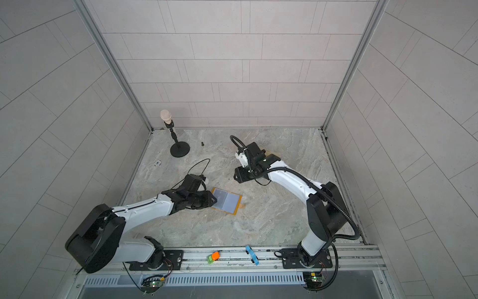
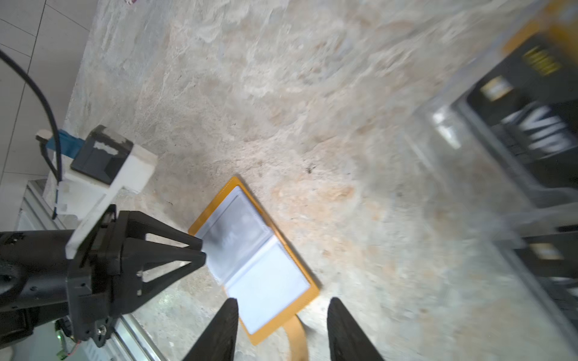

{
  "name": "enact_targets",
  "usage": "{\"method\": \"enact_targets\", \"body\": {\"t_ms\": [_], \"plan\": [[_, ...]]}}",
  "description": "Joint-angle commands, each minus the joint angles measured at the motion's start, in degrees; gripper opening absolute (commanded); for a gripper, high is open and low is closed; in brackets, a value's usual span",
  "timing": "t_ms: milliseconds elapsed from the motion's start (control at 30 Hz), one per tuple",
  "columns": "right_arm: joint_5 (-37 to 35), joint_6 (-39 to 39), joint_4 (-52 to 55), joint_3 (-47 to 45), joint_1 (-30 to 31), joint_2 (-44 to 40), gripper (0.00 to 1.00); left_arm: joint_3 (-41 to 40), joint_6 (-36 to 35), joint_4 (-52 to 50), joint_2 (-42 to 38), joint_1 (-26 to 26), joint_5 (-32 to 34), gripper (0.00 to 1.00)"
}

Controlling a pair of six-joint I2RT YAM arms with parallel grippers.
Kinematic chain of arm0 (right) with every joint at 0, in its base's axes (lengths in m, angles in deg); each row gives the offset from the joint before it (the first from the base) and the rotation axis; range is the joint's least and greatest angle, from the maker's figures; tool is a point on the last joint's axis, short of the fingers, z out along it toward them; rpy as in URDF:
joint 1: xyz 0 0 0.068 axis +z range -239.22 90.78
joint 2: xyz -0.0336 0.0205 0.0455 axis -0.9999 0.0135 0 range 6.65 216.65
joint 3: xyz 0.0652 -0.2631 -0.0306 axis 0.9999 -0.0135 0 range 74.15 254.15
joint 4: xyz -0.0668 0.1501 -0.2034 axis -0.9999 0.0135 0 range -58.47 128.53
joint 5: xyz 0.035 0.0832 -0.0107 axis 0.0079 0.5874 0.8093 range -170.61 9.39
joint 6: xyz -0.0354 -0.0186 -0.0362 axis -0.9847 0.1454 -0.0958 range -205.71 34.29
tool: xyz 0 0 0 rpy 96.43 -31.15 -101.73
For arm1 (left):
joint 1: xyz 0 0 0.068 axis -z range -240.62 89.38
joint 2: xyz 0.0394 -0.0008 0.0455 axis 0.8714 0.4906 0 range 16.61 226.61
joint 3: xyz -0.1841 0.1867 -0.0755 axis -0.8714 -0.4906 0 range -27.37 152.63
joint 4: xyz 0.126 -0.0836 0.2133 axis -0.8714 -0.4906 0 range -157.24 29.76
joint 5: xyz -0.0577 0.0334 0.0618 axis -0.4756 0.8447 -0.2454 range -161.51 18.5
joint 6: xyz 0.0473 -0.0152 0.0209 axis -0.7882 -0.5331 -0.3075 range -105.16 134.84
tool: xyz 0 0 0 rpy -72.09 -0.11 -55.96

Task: Insert credit cards into a card holder
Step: Flip over the card slot on the card holder.

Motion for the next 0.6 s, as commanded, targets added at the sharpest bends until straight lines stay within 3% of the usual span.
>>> {"method": "enact_targets", "body": {"t_ms": [0,100,233,567], "plan": [[-2.60,-17.68,13.11,2.97,-3.30,-0.70,0.52,3.26,-1.16,-2.14,-1.55,0.25,1.78,0.30],[-5.74,-23.84,20.13,8.69,-6.93,3.16,0.52,5.91,-4.49,-4.63,-0.27,-0.28,2.82,0.31],[-3.74,-32.34,29.72,17.08,-10.67,9.44,0.49,6.55,-5.79,-4.16,-0.76,-2.62,2.55,0.32],[-10.64,-37.25,29.82,22.77,-11.67,19.95,0.47,4.80,-6.12,-2.71,-2.86,-2.85,-0.63,0.34]]}}
